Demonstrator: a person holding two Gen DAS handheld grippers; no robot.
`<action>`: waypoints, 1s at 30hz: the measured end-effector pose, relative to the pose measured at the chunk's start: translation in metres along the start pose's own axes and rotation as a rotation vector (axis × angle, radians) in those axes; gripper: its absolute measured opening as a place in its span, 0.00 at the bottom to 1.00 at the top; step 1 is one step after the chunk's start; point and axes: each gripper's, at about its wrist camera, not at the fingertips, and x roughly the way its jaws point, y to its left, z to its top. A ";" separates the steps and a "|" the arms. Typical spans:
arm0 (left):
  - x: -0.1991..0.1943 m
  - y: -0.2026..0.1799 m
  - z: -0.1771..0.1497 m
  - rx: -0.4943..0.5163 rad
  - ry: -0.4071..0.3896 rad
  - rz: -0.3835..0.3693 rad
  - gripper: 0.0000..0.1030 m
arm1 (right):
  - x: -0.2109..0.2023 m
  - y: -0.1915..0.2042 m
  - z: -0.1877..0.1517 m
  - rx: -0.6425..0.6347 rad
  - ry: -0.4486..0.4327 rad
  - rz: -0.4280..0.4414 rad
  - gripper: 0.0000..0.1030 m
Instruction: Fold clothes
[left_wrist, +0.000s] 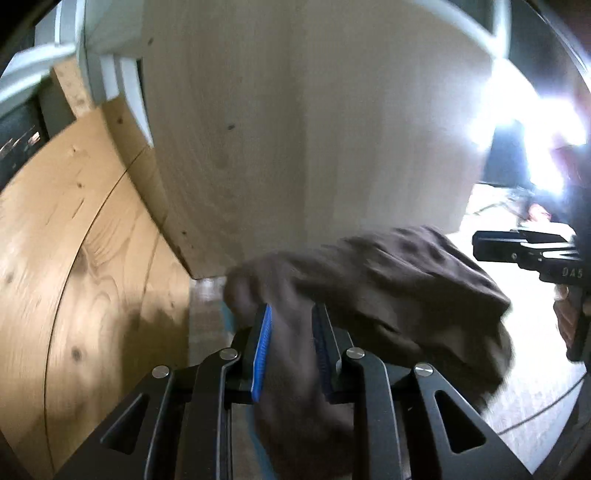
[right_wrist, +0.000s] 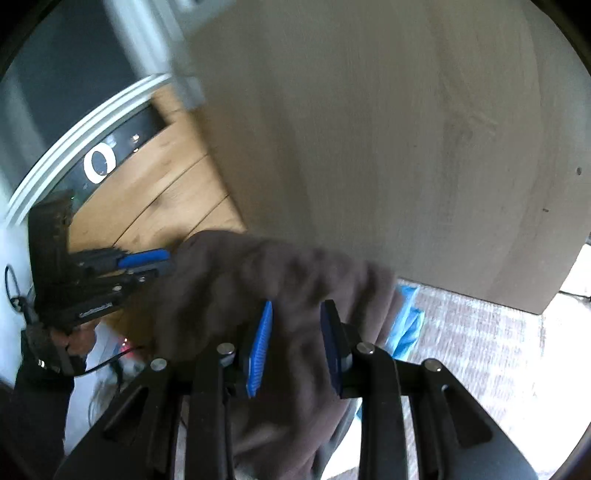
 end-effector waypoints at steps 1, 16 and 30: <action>-0.001 -0.007 -0.010 0.015 0.011 -0.004 0.22 | -0.008 0.006 -0.008 -0.018 -0.006 0.008 0.26; -0.023 -0.031 -0.063 -0.044 0.000 -0.070 0.23 | -0.038 0.050 -0.080 -0.165 -0.047 -0.086 0.29; -0.062 -0.064 -0.093 -0.084 0.071 -0.087 0.39 | -0.083 0.064 -0.137 -0.144 0.043 -0.059 0.47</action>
